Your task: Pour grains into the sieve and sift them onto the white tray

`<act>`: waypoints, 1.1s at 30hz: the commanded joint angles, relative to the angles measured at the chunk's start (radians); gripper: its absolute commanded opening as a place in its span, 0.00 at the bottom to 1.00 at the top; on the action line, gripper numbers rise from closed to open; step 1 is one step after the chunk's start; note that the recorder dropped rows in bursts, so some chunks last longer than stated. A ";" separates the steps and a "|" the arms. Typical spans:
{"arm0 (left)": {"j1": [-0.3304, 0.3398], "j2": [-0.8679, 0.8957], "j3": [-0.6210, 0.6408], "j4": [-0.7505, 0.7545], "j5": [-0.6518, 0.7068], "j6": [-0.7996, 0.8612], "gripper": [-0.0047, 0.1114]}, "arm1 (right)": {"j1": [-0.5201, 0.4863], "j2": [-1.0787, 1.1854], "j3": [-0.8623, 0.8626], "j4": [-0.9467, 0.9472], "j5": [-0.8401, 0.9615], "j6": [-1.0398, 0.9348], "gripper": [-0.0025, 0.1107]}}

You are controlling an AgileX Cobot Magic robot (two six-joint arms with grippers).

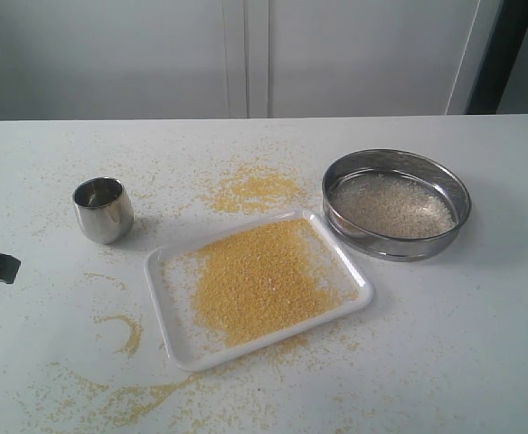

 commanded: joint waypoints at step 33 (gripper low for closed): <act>0.003 -0.010 0.006 0.005 0.007 0.000 0.04 | 0.000 -0.005 0.005 -0.010 0.117 -0.044 0.02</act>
